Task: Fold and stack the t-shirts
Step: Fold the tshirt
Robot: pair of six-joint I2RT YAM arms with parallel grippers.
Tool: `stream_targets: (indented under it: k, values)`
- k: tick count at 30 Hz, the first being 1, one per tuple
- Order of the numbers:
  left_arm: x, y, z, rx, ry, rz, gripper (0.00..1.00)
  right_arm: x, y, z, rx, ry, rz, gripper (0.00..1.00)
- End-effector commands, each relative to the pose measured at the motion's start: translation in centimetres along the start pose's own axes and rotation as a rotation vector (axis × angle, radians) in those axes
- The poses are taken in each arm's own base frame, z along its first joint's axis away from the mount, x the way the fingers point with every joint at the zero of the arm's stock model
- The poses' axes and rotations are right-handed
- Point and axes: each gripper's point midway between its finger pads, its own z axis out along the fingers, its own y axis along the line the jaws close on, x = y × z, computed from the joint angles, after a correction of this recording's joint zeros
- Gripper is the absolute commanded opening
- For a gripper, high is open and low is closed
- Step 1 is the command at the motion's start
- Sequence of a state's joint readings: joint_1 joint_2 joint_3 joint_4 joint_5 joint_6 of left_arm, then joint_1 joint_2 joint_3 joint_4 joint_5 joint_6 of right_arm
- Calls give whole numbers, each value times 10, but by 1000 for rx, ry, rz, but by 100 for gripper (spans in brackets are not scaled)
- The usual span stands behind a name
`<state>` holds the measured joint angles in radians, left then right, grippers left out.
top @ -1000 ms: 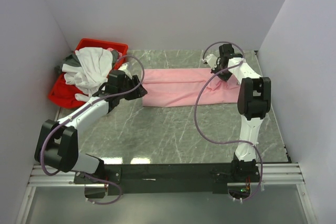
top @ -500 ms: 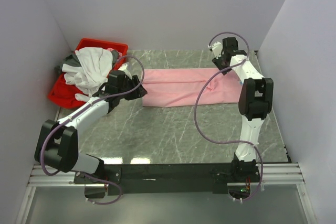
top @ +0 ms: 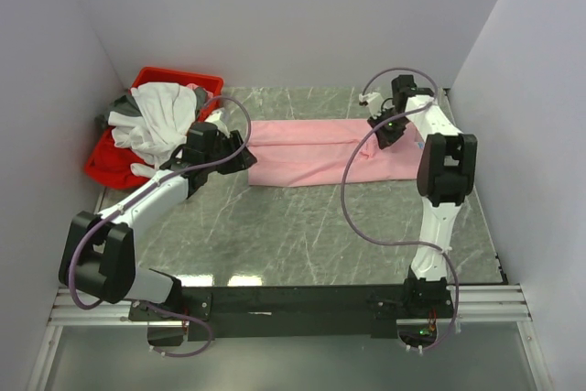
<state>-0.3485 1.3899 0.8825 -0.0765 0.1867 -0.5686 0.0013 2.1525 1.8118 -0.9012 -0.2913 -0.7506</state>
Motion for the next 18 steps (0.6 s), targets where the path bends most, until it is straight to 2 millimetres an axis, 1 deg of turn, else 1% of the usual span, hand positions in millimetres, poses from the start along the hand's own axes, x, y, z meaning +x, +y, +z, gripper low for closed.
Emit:
stream_targets:
  k: [1, 2, 3, 5, 6, 8, 9, 10, 11, 12, 13, 14, 15, 16, 17, 18]
  values:
    - [-8, -10, -8, 39, -32, 16, 52, -27, 14, 11, -36, -25, -6, 16]
    - [-6, -10, -7, 40, -26, 14, 52, -27, 16, 21, -43, -8, 0, 16]
    - [-6, -10, -7, 40, -22, 11, 52, -33, 14, 22, -35, -16, -1, 16]
    - [-6, -10, -6, 43, -21, 7, 52, -39, 14, 31, -26, -18, 15, 16]
    - [-5, -10, -7, 43, -21, 5, 52, -46, 11, 31, -14, -33, 17, 16]
    - [-6, -11, -7, 42, -21, 5, 52, -54, 11, 34, -11, -43, 28, 16]
    - [-7, -10, -7, 39, -23, 7, 52, -62, 9, 29, -4, -65, 28, 17]
    - [-6, -10, -7, 37, -23, 9, 52, -66, 8, 26, -1, -78, 39, 17]
    - [-6, -9, -7, 34, -21, 9, 52, -71, 6, 19, 15, -93, 42, 17]
    - [-7, -7, -6, 23, -24, 9, 53, -71, 3, 13, 34, -100, 51, 18]
    - [-8, -6, -6, 17, -28, 11, 53, -77, -5, 5, 71, -132, 55, 19]
    - [-9, -5, -6, 8, -31, 10, 53, -84, -11, -19, 120, -177, 79, 22]
    - [-11, -2, -5, -7, -41, 8, 53, -75, -16, -24, 132, -182, 110, 24]
    - [-13, -1, -5, -15, -49, 4, 54, -77, -25, -35, 167, -221, 125, 26]
    - [-15, 1, -5, -24, -55, 0, 55, -78, -28, -57, 198, -262, 158, 30]
    - [-17, 4, -5, -39, -66, -3, 56, -59, -40, -62, 213, -253, 214, 32]
